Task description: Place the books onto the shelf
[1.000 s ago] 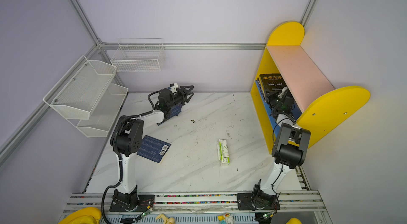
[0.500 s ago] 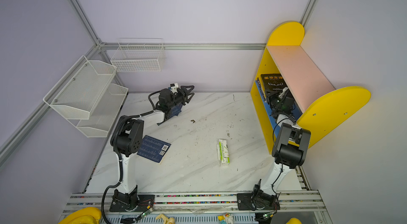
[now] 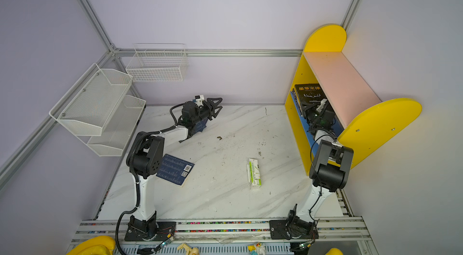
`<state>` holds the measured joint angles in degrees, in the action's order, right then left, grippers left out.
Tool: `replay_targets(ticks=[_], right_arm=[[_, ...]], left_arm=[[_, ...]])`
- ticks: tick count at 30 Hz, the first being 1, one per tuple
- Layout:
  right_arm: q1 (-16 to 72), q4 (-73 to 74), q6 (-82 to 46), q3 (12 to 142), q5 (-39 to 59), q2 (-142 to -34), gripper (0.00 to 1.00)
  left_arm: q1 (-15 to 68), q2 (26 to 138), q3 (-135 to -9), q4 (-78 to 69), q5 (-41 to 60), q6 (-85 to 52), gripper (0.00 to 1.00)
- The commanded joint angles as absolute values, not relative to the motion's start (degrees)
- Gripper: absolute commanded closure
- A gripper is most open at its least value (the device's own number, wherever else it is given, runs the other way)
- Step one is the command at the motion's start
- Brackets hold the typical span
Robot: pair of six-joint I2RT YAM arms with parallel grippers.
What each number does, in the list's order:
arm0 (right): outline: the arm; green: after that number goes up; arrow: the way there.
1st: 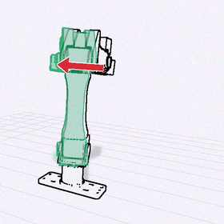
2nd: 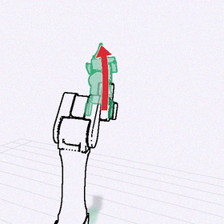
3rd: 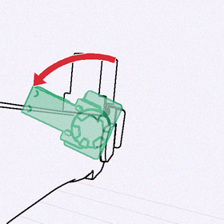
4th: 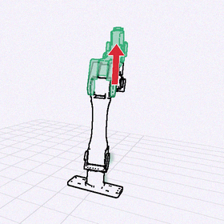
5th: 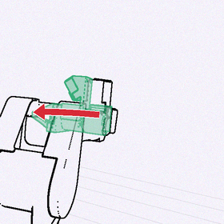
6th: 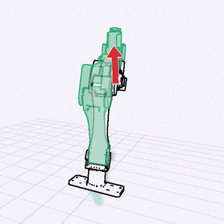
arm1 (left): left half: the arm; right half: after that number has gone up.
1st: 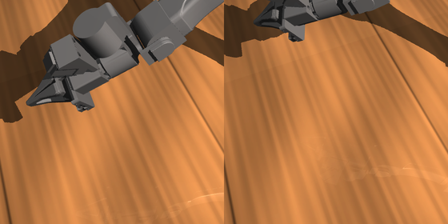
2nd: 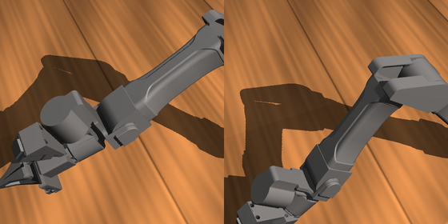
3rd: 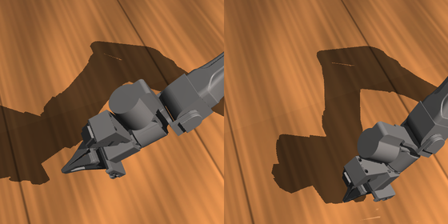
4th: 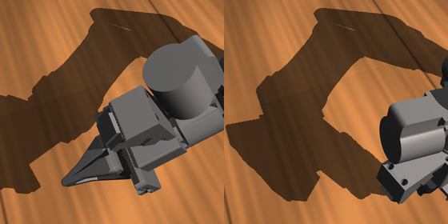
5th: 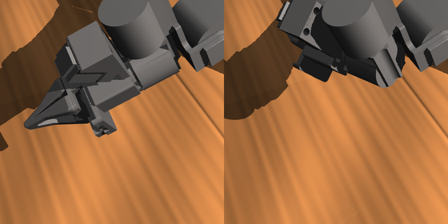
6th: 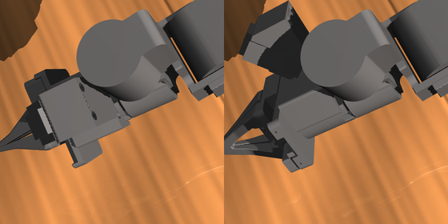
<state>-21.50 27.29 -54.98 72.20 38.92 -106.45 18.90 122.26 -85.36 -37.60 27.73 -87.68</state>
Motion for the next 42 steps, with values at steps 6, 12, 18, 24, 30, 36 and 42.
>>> replay_targets(ticks=[6,12,18,24,30,36,42], right_arm=[[-25.33,24.12,-53.91,74.89,39.57,-106.85,0.84],[-25.29,21.50,-53.80,74.23,39.99,-105.66,0.72],[-25.27,19.52,-53.97,75.45,39.80,-104.99,0.54],[-25.36,15.61,-53.33,76.97,39.50,-103.46,0.47],[-25.29,12.28,-55.48,77.08,38.54,-102.18,0.41],[-25.36,12.60,-55.99,75.41,37.07,-99.03,0.39],[-25.37,13.59,-58.39,75.23,37.18,-96.95,0.38]], left_arm=[[19.25,120.20,-83.01,-39.90,27.07,-87.41,0.38],[19.42,120.07,-82.64,-40.43,26.77,-87.55,0.37],[19.69,119.82,-81.60,-41.21,26.64,-88.03,0.37],[19.67,119.78,-80.45,-42.42,26.37,-88.73,0.36],[19.69,120.23,-80.66,-43.42,26.72,-89.55,0.36],[19.70,120.44,-80.53,-43.81,27.11,-89.82,0.35],[19.63,121.15,-80.71,-44.75,27.51,-90.65,0.35]])
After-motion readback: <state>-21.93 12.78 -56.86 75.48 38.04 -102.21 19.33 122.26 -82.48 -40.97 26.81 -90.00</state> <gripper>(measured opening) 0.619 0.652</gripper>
